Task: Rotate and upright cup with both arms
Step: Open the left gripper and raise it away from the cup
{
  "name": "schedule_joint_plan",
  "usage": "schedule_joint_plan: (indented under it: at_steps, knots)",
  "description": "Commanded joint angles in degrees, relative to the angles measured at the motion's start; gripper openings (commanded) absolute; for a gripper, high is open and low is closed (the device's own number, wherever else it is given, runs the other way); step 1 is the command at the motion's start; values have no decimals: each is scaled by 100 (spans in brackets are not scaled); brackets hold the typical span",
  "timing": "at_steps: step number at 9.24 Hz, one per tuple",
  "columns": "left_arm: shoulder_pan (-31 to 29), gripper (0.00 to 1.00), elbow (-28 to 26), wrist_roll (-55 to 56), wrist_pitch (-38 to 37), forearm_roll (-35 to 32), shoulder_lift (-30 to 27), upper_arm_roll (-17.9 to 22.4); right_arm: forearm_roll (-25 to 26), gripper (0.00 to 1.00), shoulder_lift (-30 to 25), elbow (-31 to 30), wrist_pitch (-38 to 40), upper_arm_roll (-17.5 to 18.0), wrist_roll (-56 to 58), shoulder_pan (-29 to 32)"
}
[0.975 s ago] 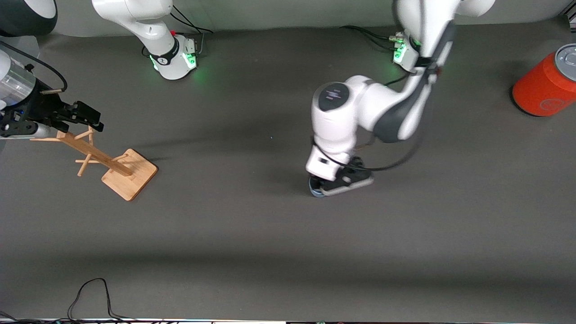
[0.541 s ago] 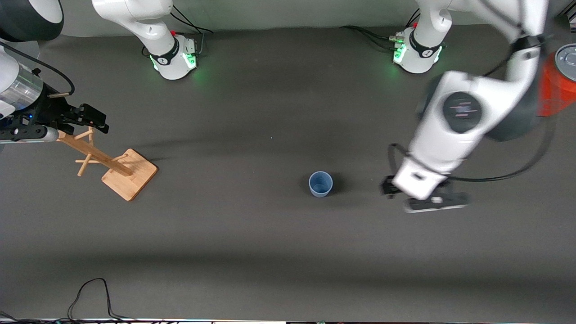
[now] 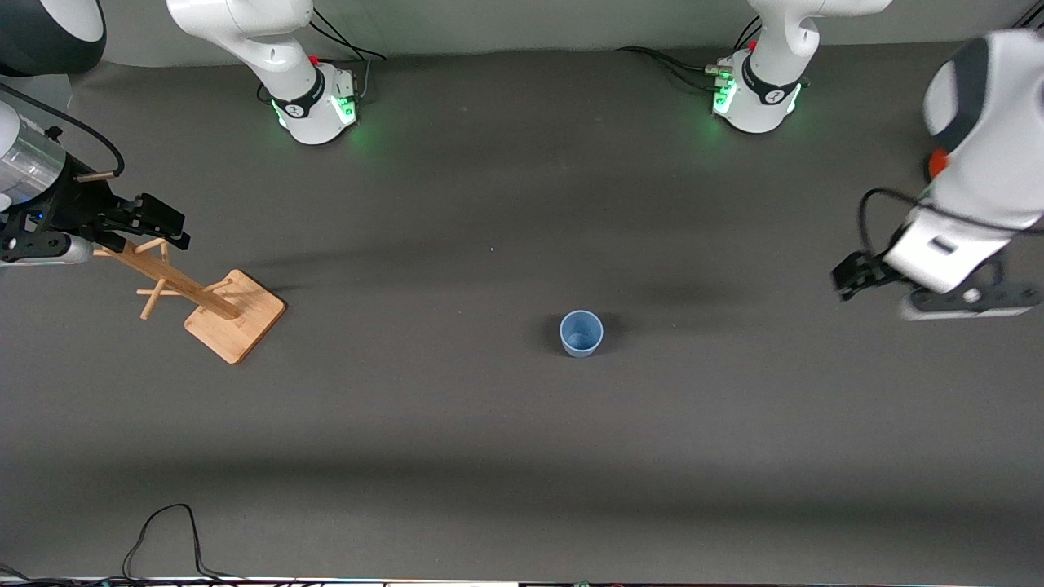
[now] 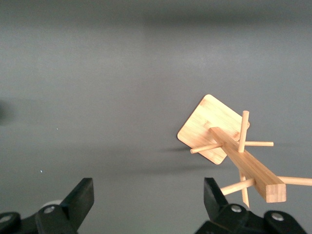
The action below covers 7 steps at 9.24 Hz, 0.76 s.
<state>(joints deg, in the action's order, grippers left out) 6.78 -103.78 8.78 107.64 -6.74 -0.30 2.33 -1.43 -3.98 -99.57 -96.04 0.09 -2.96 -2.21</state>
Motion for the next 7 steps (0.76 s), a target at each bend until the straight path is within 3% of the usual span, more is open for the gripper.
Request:
schedule_joint_plan:
  at_steps: [1,3,7]
  knots:
    - [17,100,59,-174,-103,102,-84,163,-42,100,134,420,331,35,-29,18]
    - [-28,100,532,-254,-749,94,-32,154,-50,100,230,517,340,105,-326,18]
    - [-62,100,754,-272,-894,312,-49,268,-33,100,266,676,761,150,-407,18]
